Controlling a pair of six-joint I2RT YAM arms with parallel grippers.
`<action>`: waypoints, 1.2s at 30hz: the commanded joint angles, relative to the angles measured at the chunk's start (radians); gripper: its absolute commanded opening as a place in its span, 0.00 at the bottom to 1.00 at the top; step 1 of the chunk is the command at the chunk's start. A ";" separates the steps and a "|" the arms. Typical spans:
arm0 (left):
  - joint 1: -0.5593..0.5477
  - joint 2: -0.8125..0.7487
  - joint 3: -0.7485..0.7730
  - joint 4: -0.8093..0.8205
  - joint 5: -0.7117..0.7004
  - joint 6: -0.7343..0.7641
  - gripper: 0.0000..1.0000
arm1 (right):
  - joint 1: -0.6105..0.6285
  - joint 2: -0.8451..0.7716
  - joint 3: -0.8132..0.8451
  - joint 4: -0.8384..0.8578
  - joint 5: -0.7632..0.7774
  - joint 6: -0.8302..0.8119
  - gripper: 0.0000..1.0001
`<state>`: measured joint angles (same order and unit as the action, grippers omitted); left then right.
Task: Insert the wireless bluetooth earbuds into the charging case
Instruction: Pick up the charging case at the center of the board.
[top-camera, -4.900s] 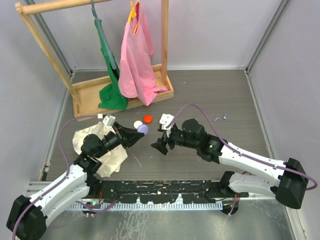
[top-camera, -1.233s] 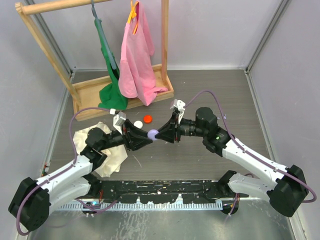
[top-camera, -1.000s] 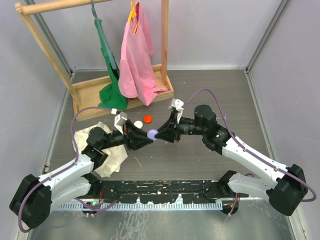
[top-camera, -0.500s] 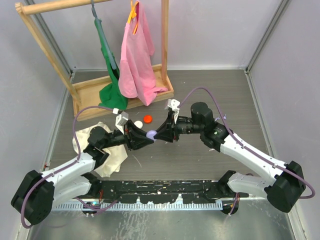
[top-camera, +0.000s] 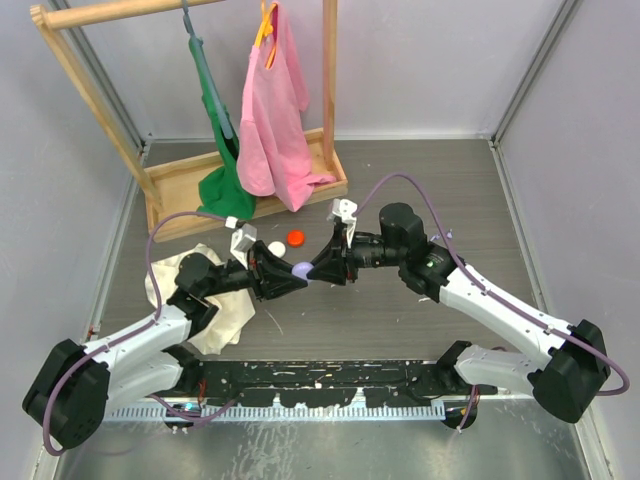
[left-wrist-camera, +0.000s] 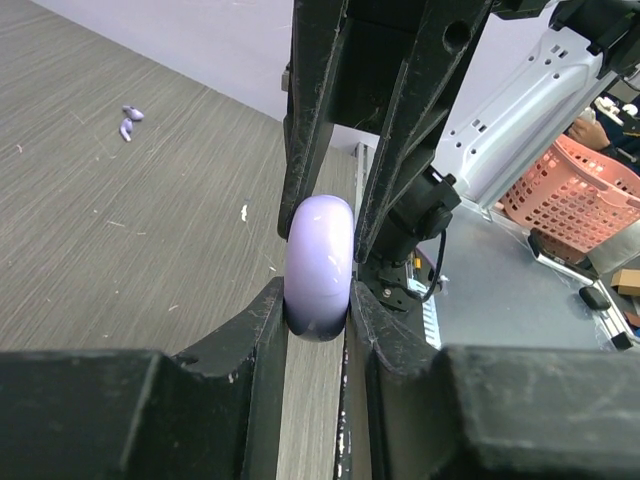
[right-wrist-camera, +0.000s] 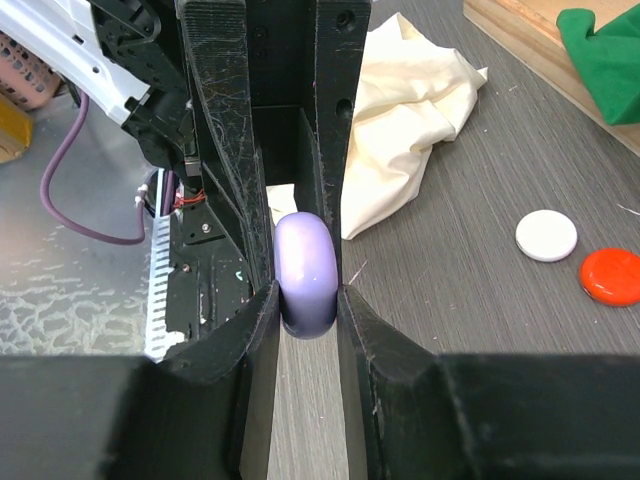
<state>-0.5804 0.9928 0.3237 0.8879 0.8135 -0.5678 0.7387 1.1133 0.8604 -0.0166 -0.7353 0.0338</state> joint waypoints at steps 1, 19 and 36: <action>-0.011 -0.008 0.009 0.123 0.033 0.023 0.08 | 0.015 -0.005 0.039 0.026 0.005 -0.024 0.18; -0.042 -0.035 -0.071 0.122 -0.015 0.225 0.00 | 0.060 -0.066 -0.008 0.030 0.085 -0.119 0.60; -0.087 -0.073 -0.090 0.064 -0.035 0.315 0.00 | 0.133 -0.064 -0.026 0.005 0.237 -0.240 0.62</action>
<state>-0.6540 0.9421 0.2340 0.9226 0.7891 -0.2943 0.8684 1.0702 0.8318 -0.0395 -0.5625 -0.1673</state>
